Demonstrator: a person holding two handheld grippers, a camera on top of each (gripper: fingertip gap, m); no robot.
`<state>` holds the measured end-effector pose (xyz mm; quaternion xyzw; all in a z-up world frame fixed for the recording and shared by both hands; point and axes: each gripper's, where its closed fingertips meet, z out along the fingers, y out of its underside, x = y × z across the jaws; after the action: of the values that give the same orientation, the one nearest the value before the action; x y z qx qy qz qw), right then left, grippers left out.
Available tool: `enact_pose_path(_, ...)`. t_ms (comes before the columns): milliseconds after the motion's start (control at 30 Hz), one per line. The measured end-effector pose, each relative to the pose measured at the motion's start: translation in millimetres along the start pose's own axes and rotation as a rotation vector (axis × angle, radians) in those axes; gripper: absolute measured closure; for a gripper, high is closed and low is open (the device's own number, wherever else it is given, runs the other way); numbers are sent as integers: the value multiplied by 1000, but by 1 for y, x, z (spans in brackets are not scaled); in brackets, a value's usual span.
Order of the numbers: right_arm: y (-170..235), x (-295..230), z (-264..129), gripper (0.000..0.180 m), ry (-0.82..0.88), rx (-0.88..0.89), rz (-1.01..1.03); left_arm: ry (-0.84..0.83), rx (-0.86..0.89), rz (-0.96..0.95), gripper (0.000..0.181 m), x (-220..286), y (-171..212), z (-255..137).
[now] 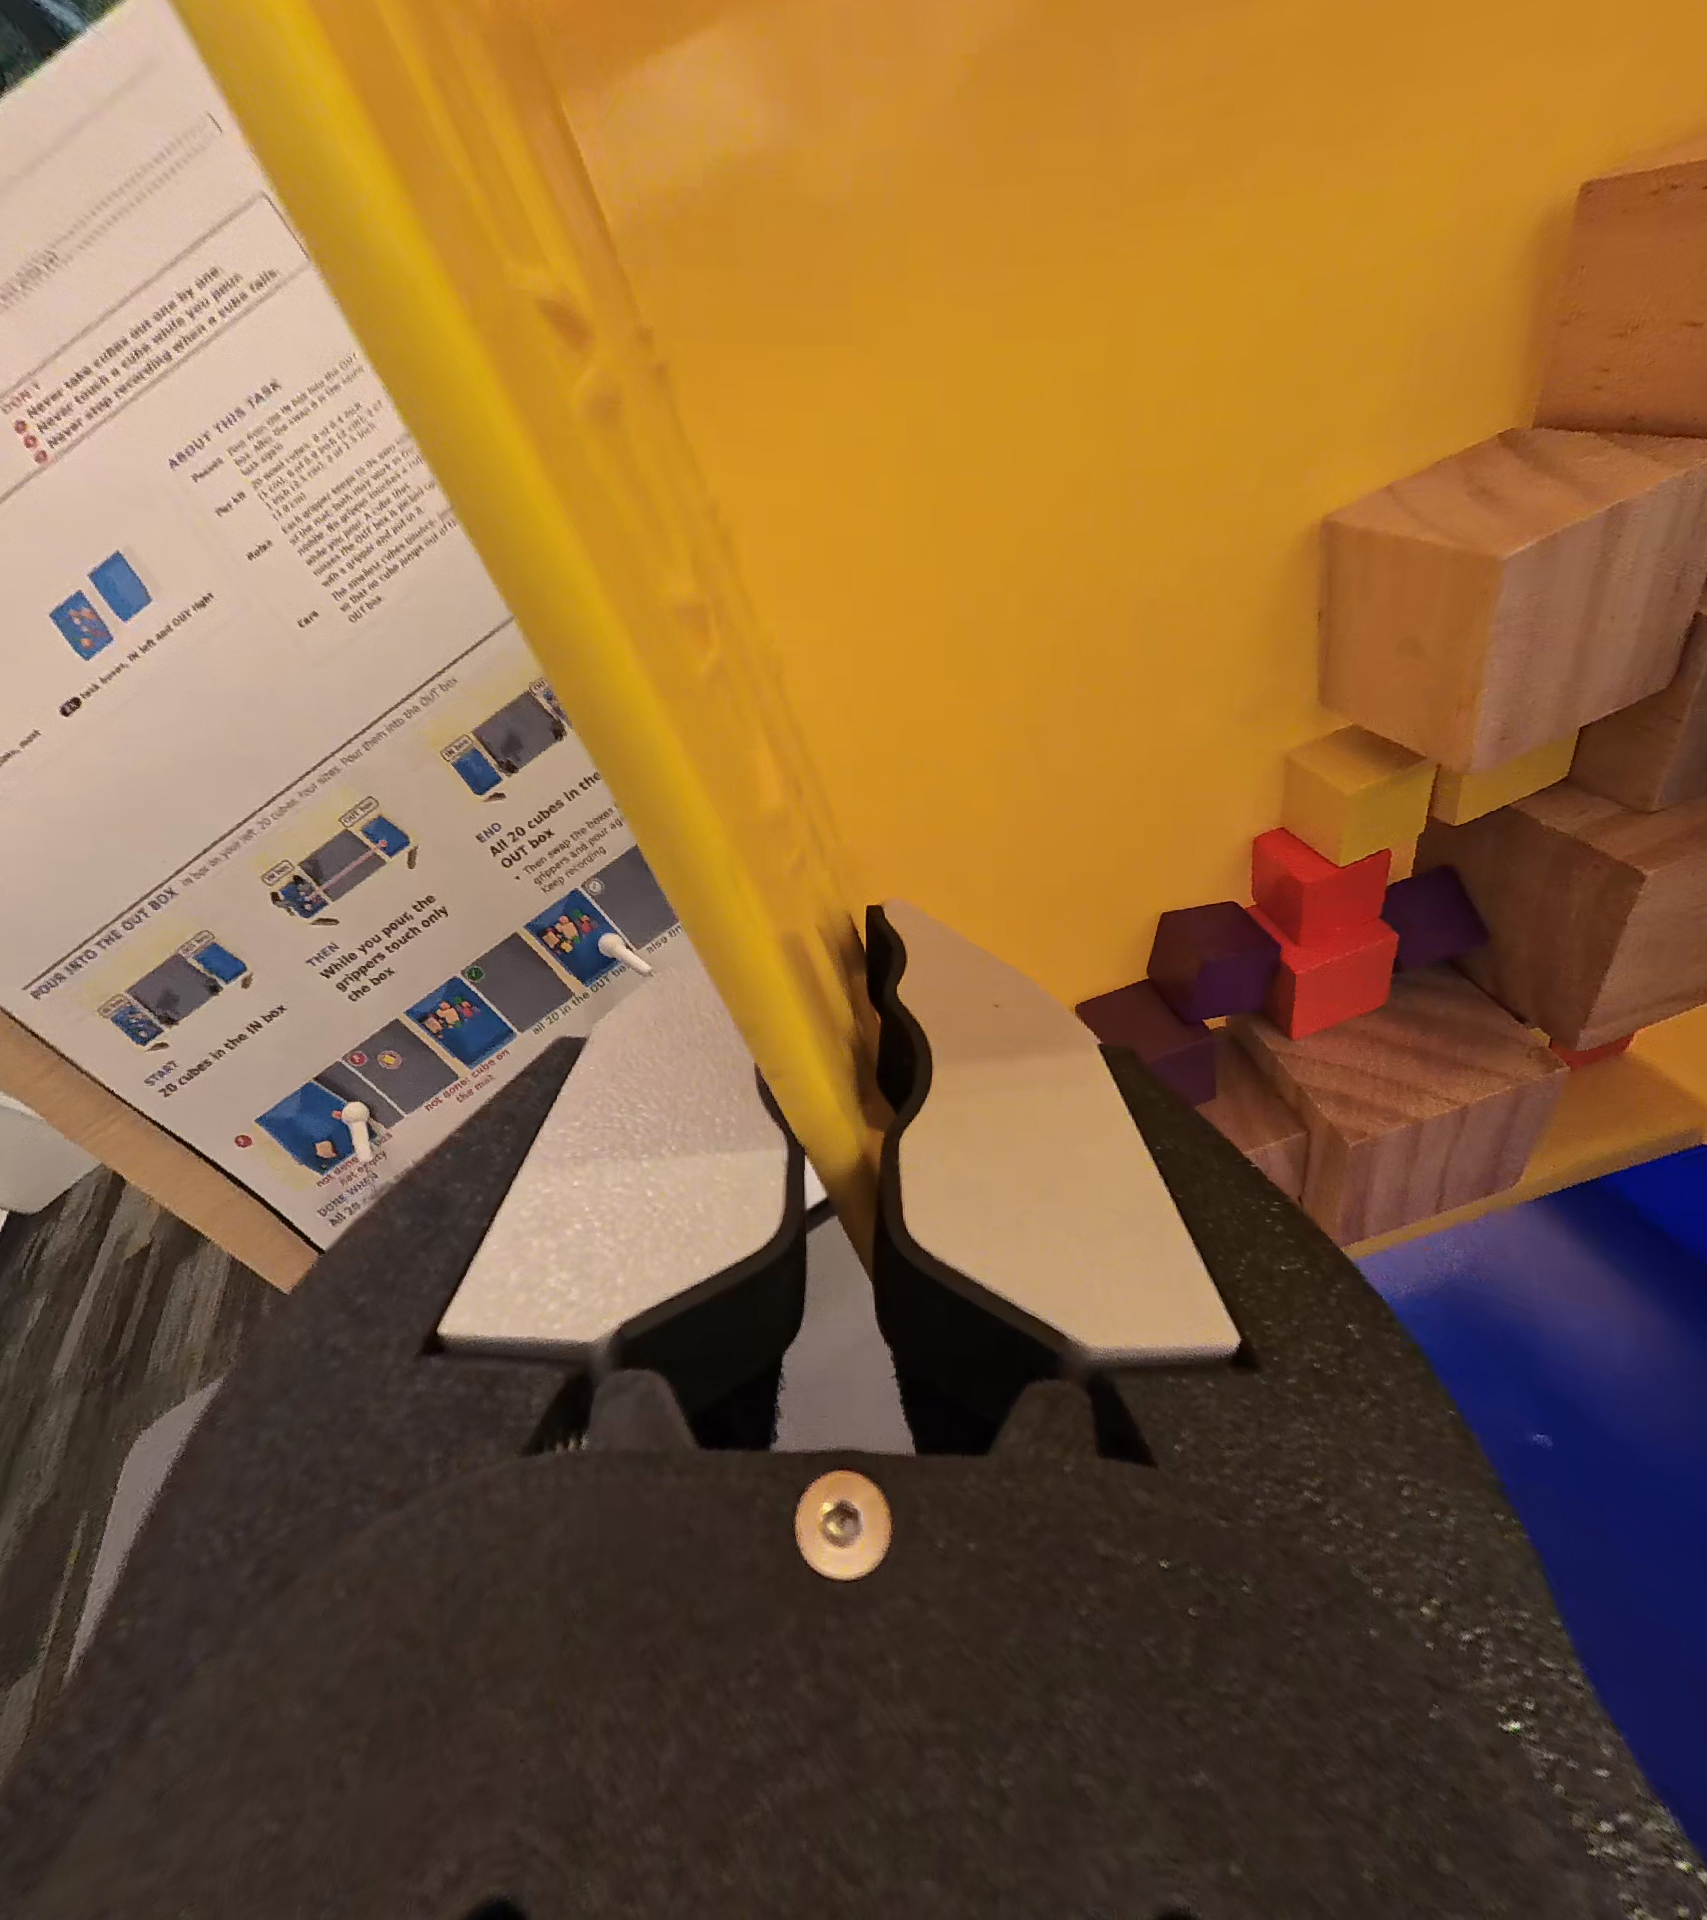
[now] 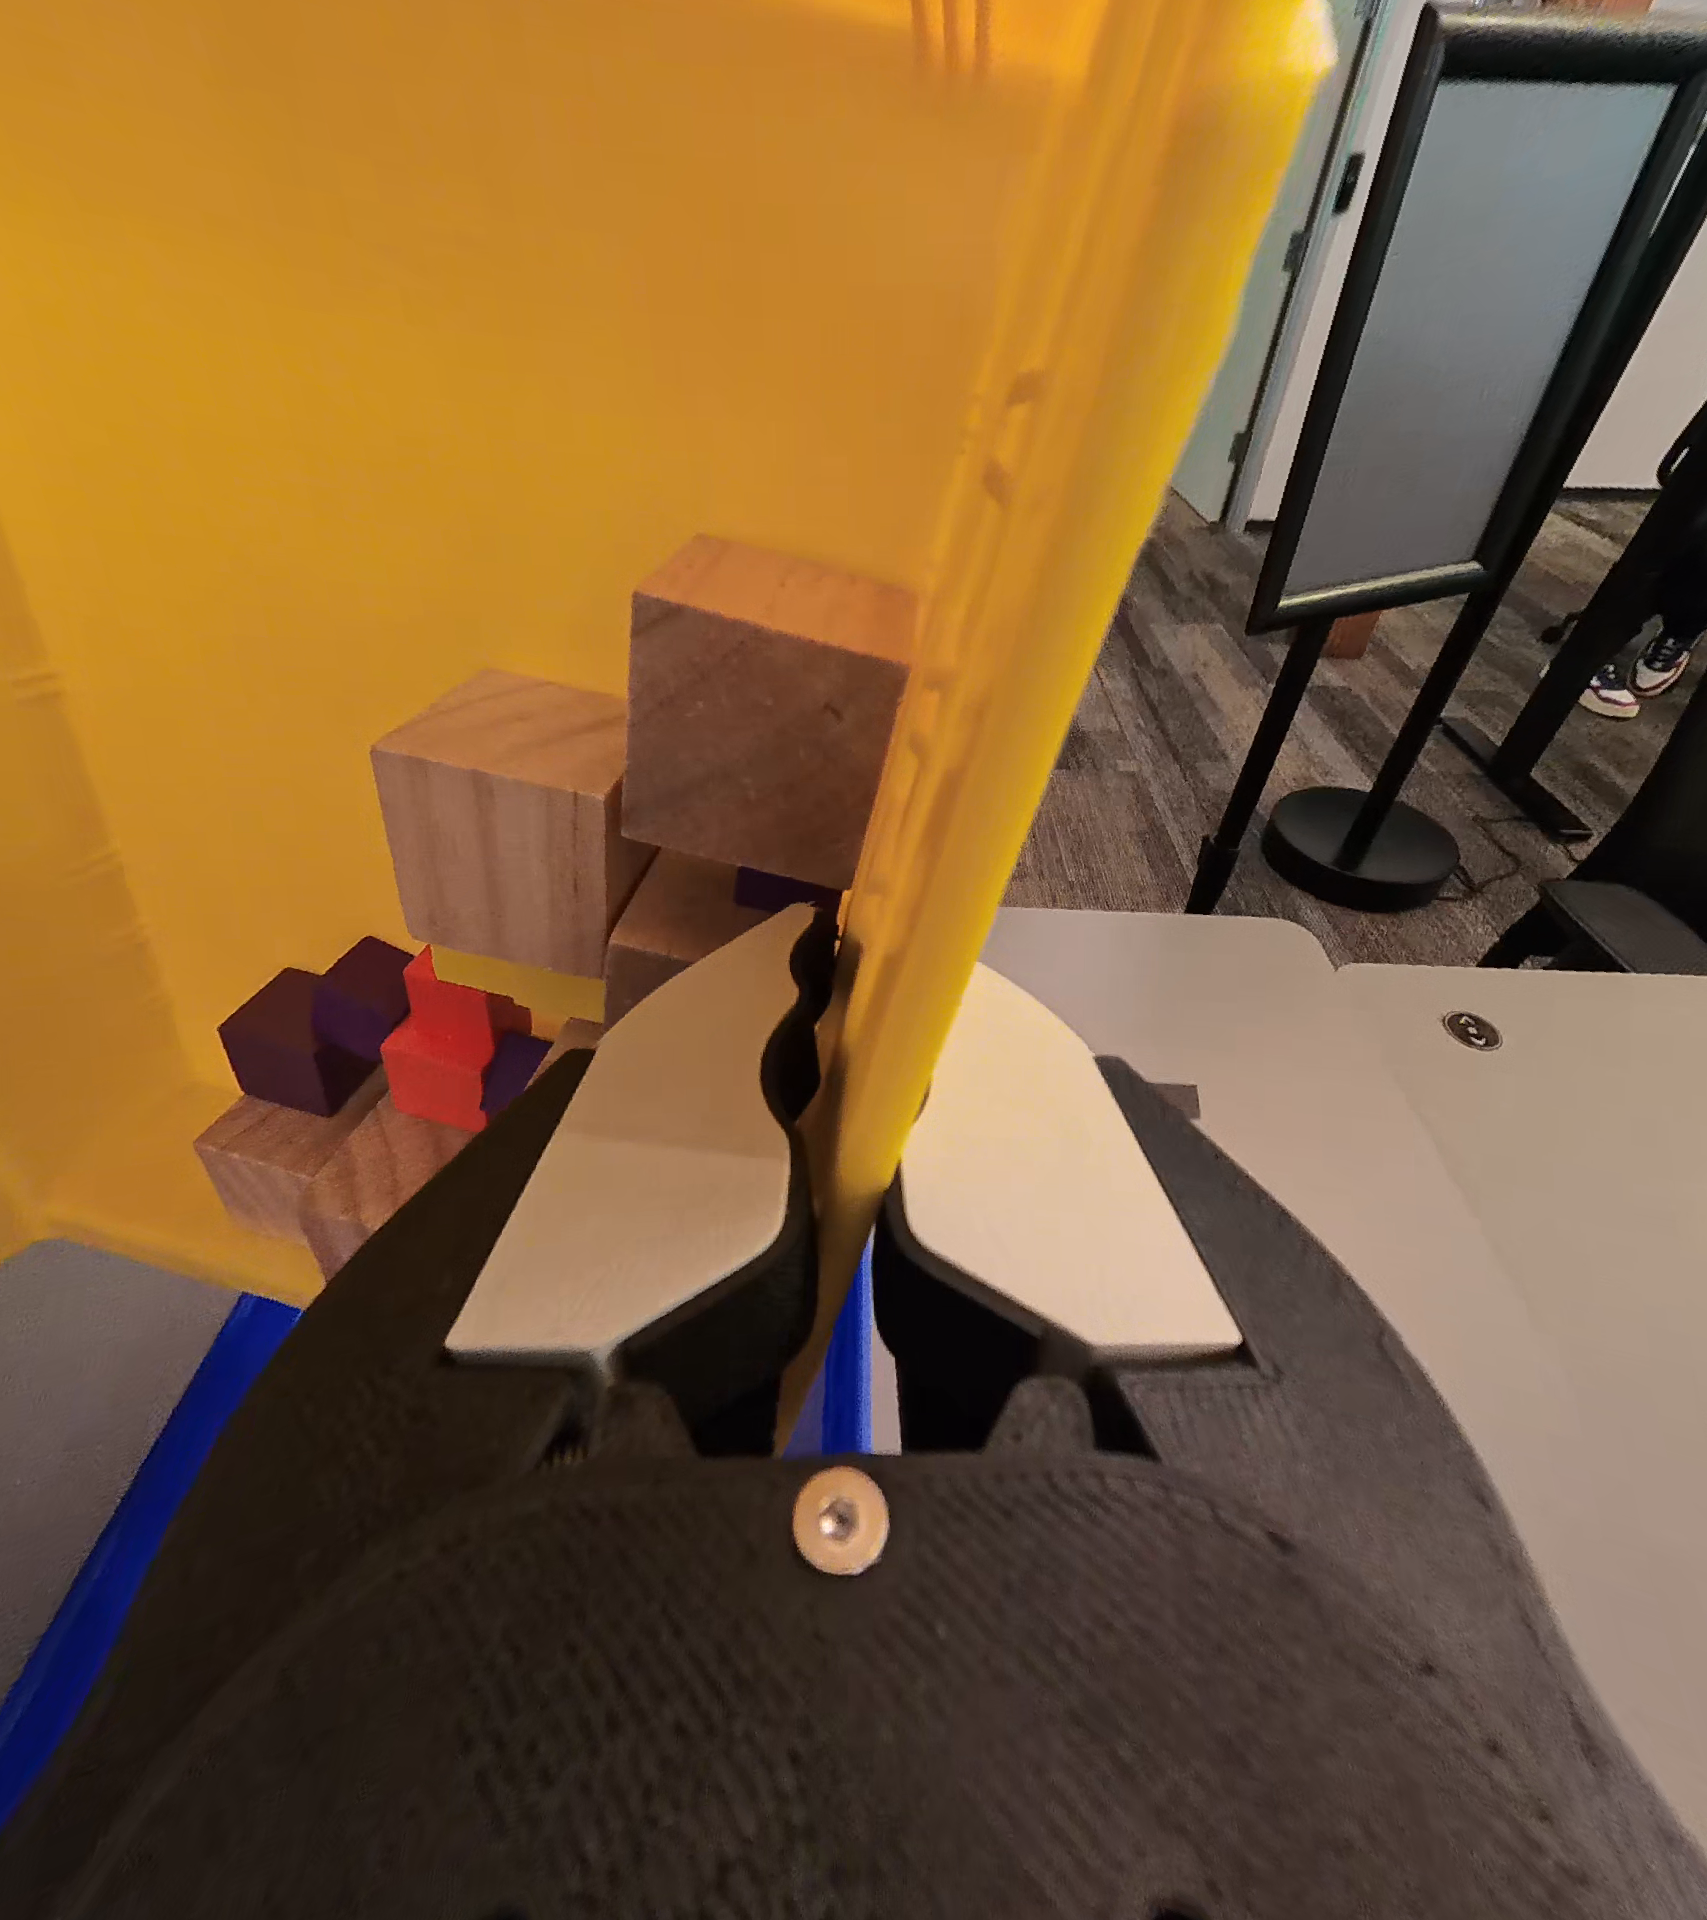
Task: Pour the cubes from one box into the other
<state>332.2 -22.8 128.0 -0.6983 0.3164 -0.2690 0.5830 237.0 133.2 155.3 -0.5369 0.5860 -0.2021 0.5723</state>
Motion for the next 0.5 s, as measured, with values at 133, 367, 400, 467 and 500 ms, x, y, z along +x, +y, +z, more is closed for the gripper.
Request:
enact_pose_path(133,-5,0,-2,176,-5,39,-4,-11,33,6,173,-2,-5,-4)
enact_pose_path(367,-8,-1,-2,176,-13,61,-7,-24,51,12,173,-3,-7,-8)
enact_pose_path(400,-9,-1,-3,176,-13,70,-6,-27,57,12,173,-3,-8,-9)
enact_pose_path(467,-12,0,-5,176,-12,87,0,-26,70,12,172,-3,-10,-11)
enact_pose_path(500,-13,0,-6,176,-13,95,7,-26,72,12,172,-2,-11,-12)
